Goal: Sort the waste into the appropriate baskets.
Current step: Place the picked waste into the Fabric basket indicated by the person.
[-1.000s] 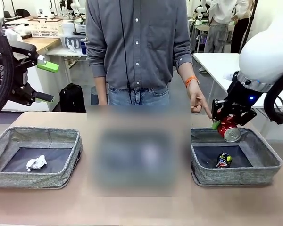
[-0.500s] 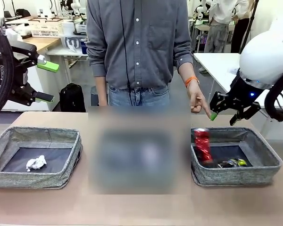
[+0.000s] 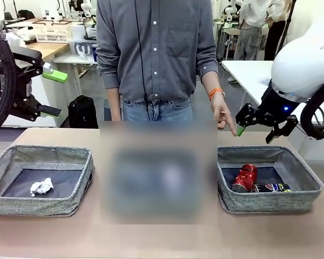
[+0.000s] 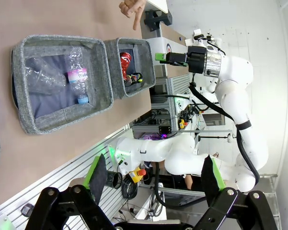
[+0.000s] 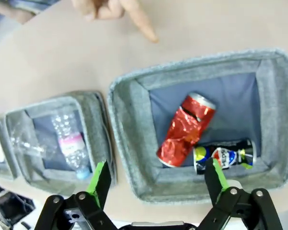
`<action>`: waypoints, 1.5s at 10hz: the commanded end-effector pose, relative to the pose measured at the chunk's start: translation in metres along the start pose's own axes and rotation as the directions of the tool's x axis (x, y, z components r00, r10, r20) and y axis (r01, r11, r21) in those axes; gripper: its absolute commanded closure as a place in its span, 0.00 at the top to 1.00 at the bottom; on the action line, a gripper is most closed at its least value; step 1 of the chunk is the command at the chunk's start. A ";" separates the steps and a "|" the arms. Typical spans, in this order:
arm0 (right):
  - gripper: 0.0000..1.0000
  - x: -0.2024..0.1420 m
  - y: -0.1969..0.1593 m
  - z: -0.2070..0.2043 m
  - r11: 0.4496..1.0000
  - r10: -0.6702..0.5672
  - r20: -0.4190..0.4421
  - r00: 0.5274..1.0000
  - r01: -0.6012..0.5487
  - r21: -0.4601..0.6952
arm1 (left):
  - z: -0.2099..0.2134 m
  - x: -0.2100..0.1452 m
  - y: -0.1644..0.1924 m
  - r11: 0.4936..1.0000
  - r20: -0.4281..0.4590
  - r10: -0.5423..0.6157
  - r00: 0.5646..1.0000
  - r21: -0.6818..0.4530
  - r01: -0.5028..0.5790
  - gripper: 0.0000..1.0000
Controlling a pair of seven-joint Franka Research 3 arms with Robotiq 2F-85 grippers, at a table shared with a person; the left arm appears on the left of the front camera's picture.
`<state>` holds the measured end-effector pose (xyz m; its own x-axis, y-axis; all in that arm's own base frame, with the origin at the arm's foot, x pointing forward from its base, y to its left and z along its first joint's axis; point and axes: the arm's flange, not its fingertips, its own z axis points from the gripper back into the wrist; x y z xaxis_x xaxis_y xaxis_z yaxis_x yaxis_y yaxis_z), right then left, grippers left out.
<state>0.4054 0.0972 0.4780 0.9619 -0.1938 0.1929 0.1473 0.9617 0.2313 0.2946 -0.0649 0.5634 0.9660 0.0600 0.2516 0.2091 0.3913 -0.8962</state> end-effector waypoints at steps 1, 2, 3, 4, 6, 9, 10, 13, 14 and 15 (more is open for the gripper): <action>1.00 0.010 0.019 0.012 0.992 -0.058 -0.046 0.997 0.062 0.112 | -0.001 0.000 -0.001 1.000 0.005 -0.013 1.000 -0.026 0.013 1.00; 1.00 0.017 0.031 0.027 0.964 -0.082 -0.200 0.976 0.129 0.233 | -0.001 0.000 -0.001 1.000 0.005 -0.013 1.000 -0.026 0.013 1.00; 1.00 0.023 0.041 0.043 0.878 -0.047 -0.288 0.957 0.177 0.444 | -0.001 0.000 -0.001 1.000 0.005 -0.013 1.000 -0.026 0.013 1.00; 1.00 0.028 0.053 0.058 0.747 0.040 -0.338 0.940 0.196 0.635 | -0.001 0.000 -0.001 1.000 0.005 -0.013 1.000 -0.026 0.013 1.00; 1.00 0.031 0.073 0.074 0.453 0.256 -0.264 0.930 0.126 0.883 | -0.001 0.000 -0.001 1.000 0.005 -0.013 1.000 -0.026 0.013 1.00; 1.00 0.028 0.100 0.049 0.599 0.284 -0.333 0.899 0.105 0.794 | -0.001 0.000 -0.001 1.000 0.005 -0.013 1.000 -0.026 0.013 1.00; 1.00 0.025 0.110 0.044 0.722 0.329 -0.357 0.874 0.010 0.692 | -0.001 0.000 -0.001 1.000 0.005 -0.013 1.000 -0.026 0.013 1.00; 1.00 0.022 0.100 0.066 0.516 0.259 -0.278 0.925 0.111 0.849 | -0.001 0.000 -0.001 1.000 0.005 -0.013 1.000 -0.026 0.013 1.00; 1.00 0.022 0.100 0.066 0.516 0.259 -0.278 0.925 0.111 0.849 | -0.001 0.000 -0.001 1.000 0.005 -0.013 1.000 -0.026 0.013 1.00; 1.00 0.022 0.100 0.066 0.516 0.259 -0.278 0.925 0.111 0.849 | -0.001 0.000 -0.001 1.000 0.005 -0.013 1.000 -0.026 0.013 1.00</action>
<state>0.4273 0.1723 0.5711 0.9924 0.1204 -0.0272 -0.0142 0.3298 0.9440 0.2946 -0.0649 0.5634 0.9659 0.0602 0.2518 0.2092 0.3915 -0.8961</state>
